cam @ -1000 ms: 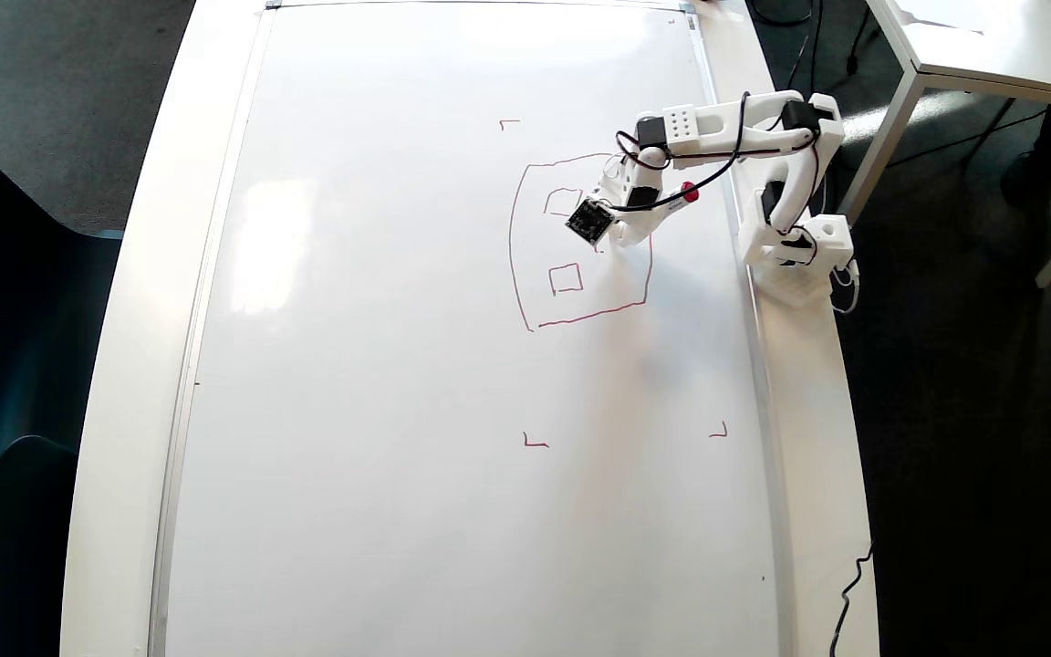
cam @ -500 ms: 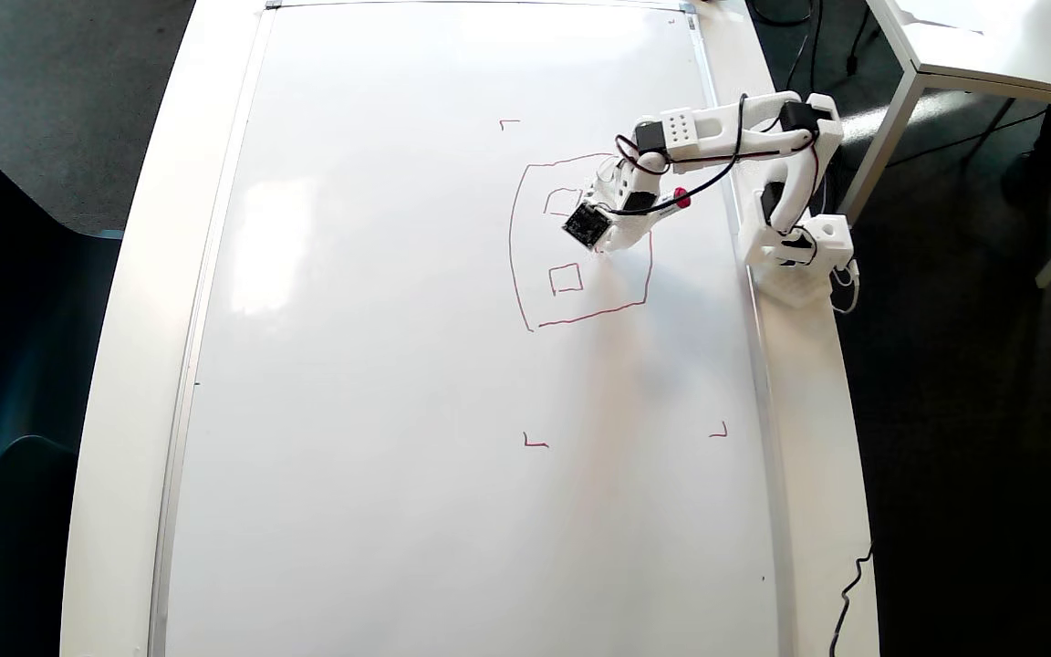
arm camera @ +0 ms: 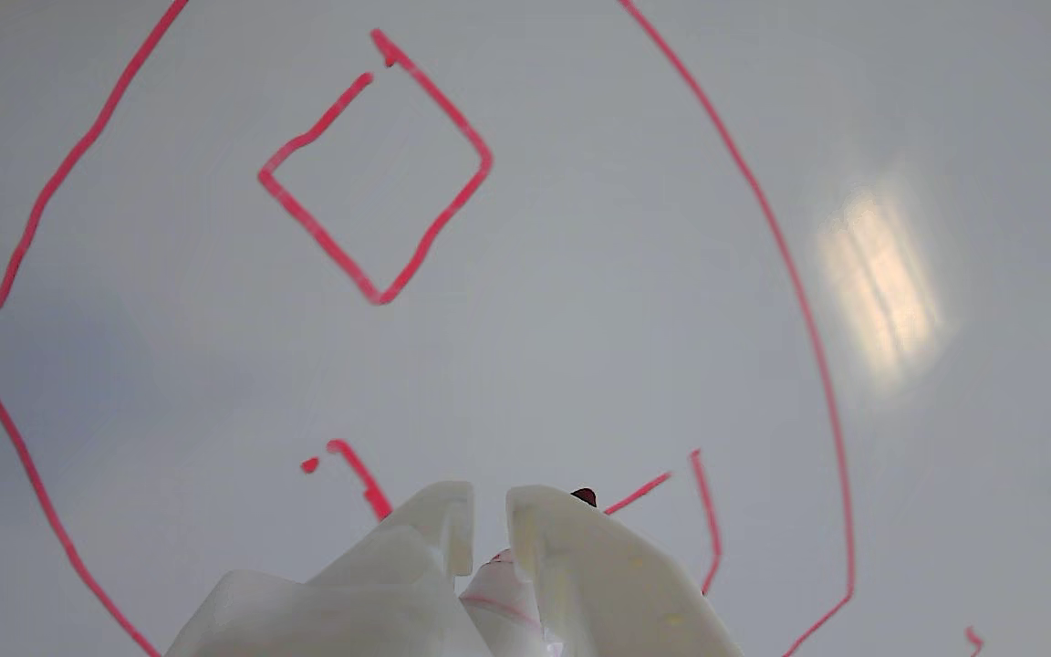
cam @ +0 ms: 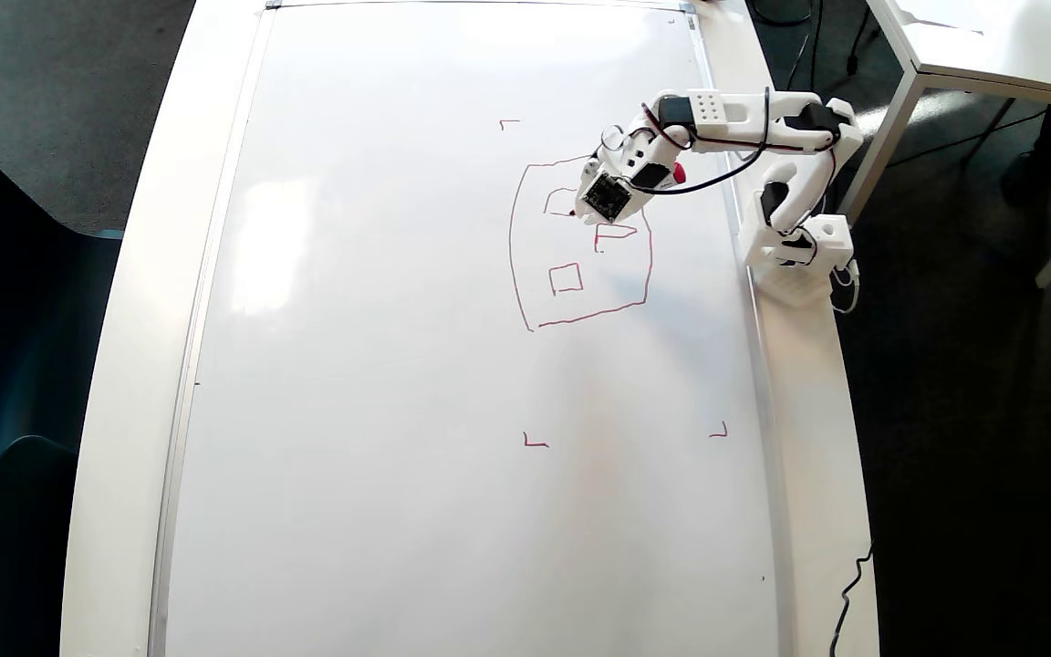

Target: Draw on a whiteboard a robot head using a pen attached to the gripper

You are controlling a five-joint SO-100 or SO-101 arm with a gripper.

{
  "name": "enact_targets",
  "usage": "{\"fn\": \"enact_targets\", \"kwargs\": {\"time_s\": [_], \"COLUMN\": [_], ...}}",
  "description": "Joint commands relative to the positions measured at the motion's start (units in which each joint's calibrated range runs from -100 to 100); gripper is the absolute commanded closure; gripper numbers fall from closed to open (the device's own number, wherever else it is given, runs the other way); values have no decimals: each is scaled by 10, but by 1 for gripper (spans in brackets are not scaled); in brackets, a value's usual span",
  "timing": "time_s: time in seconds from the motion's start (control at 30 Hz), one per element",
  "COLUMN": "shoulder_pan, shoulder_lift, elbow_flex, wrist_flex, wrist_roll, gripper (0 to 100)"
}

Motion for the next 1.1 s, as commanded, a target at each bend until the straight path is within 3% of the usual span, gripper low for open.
{"fn": "enact_targets", "kwargs": {"time_s": [0.0,0.43,1.07], "shoulder_pan": [5,0,-20], "shoulder_lift": [0,96,269], "elbow_flex": [-28,-74,-244], "wrist_flex": [-69,-107,-113], "wrist_roll": [26,67,63], "gripper": [99,99,99]}}
